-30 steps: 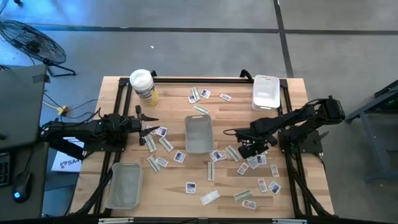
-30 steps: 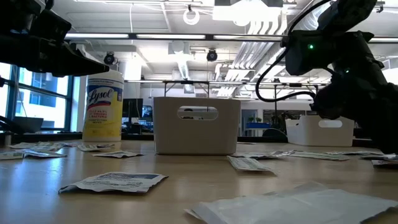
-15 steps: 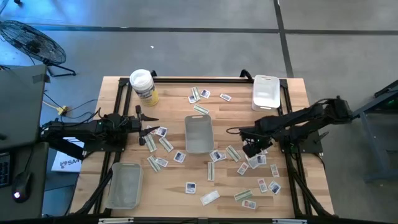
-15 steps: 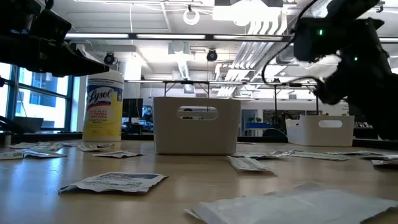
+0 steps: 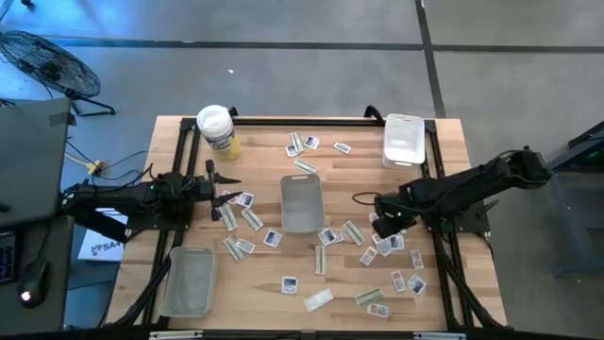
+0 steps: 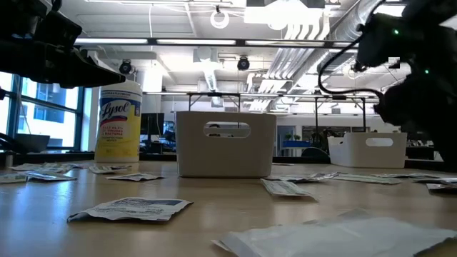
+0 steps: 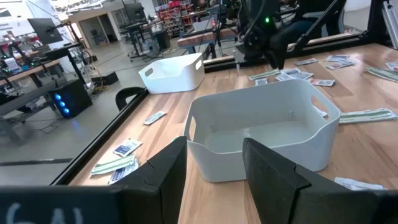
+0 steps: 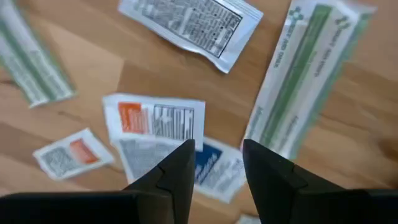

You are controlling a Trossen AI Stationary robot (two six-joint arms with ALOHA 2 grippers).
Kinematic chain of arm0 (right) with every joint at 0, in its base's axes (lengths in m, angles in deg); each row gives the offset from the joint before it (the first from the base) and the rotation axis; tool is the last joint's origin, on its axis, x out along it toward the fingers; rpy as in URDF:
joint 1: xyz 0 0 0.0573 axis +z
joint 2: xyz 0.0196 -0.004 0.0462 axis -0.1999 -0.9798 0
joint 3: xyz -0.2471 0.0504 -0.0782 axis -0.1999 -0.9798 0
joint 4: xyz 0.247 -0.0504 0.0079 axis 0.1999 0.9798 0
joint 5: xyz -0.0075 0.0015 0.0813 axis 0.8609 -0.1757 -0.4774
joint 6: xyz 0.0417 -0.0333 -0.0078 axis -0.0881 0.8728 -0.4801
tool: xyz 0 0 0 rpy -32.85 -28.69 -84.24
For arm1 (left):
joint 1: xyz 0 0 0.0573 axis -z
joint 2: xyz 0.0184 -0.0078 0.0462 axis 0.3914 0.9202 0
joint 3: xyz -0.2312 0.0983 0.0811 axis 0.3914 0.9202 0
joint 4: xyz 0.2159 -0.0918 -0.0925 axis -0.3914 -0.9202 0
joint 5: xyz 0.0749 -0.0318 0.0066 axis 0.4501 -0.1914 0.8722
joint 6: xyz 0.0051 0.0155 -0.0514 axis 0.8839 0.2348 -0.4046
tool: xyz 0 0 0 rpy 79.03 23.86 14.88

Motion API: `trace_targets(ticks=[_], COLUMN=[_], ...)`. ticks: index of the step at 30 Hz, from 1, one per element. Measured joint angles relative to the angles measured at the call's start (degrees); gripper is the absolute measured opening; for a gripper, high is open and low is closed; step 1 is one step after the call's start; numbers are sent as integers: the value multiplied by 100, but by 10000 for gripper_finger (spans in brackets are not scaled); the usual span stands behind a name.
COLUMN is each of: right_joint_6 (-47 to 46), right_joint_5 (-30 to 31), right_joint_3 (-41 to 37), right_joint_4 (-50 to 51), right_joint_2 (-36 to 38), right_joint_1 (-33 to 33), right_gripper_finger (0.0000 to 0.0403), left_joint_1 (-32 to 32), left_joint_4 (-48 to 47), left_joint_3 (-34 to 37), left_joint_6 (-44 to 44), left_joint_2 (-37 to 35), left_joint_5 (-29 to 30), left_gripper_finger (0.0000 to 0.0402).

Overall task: Pick & Place First Aid Supplies
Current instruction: Put the orange pad into the white bin

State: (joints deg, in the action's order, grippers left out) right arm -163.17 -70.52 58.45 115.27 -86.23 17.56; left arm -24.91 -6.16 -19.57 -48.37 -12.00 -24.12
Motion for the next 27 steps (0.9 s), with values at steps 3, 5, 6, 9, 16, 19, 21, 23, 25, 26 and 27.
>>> trace_targets(ticks=[3,5,6,9,16,19,21,23,25,26,27], right_joint_6=[-130,-163,-193,-283,-424,-419,-415,-451,-469,-469,-454], right_joint_5=[8,-32,-43,-63,-64,-21,-18,-18,-25,-41,-49], right_joint_3=[-269,-365,-393,-401,-401,-401,-399,-397,-386,-381,-375], right_joint_4=[-499,-614,-627,-614,-653,-815,-921,-806,-764,-788,-835], right_joint_2=[98,198,259,408,344,264,208,111,6,-38,-65], right_joint_1=[89,123,131,129,128,126,126,126,123,122,122], right_gripper_finger=[129,129,129,129,129,129,129,129,129,129,129], left_joint_1=[0,0,2,2,0,1,2,0,0,2,2], left_joint_4=[0,0,0,0,0,0,1,0,0,0,0], left_joint_3=[1,1,-1,-1,1,0,0,-1,0,1,1], left_joint_6=[0,0,0,0,0,0,0,0,0,0,0], left_joint_2=[0,0,0,0,-1,0,-1,0,0,-1,0], left_joint_5=[2,2,2,2,0,2,2,2,2,2,2], left_gripper_finger=[154,154,154,154,154,154,154,154,154,154,154])
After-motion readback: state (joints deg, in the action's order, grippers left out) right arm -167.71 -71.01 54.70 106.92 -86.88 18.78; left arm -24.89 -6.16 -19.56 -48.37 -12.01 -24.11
